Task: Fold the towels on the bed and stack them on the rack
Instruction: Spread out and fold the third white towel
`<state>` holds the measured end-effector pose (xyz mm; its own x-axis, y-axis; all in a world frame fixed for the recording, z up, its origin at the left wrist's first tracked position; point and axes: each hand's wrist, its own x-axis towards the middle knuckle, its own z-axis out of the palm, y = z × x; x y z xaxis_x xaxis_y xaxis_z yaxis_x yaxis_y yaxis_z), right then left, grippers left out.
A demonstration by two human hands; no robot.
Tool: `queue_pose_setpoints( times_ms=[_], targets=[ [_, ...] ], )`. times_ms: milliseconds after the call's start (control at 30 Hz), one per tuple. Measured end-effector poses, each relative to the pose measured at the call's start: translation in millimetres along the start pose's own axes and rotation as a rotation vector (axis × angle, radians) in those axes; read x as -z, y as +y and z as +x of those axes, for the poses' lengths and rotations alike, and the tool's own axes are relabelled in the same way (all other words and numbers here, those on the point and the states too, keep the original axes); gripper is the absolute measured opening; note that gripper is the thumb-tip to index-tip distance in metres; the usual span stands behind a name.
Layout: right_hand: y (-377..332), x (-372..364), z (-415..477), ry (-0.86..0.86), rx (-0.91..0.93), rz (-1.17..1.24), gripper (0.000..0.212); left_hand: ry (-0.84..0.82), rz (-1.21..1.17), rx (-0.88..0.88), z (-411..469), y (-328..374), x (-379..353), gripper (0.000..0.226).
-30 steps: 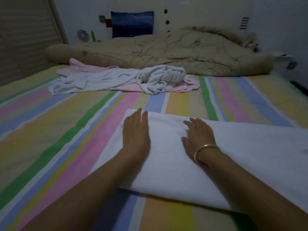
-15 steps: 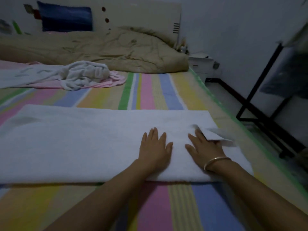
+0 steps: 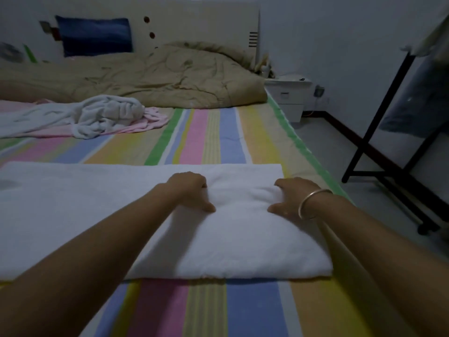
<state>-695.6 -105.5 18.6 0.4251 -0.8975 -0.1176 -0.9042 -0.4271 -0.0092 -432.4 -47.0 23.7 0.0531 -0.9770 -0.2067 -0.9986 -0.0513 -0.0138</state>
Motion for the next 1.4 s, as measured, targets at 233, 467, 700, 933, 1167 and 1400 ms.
queue_pose_setpoints(
  times_ms=[233,467,700,933,1167,1400],
  targets=[
    [8,10,2,0.173,0.123,0.128,0.016,0.079,-0.143,-0.091,9,-16,16,0.024],
    [9,-7,14,0.267,-0.110,0.285,0.035,0.523,-0.179,0.038,2,-2,-14,0.027],
    [22,-22,-13,0.000,-0.500,0.530,0.072,0.650,-0.192,0.010,-28,33,-64,0.051],
    [11,-11,-44,-0.196,-0.506,0.977,0.046,0.206,-0.139,0.068,-38,55,-91,0.091],
    [-50,66,-49,-0.163,-0.217,1.257,0.022,0.322,-1.025,-0.023,-67,16,-51,0.037],
    [-221,89,-35,-0.325,-0.050,1.430,0.014,0.273,-1.959,0.443,-110,-82,-23,0.022]
  ],
)
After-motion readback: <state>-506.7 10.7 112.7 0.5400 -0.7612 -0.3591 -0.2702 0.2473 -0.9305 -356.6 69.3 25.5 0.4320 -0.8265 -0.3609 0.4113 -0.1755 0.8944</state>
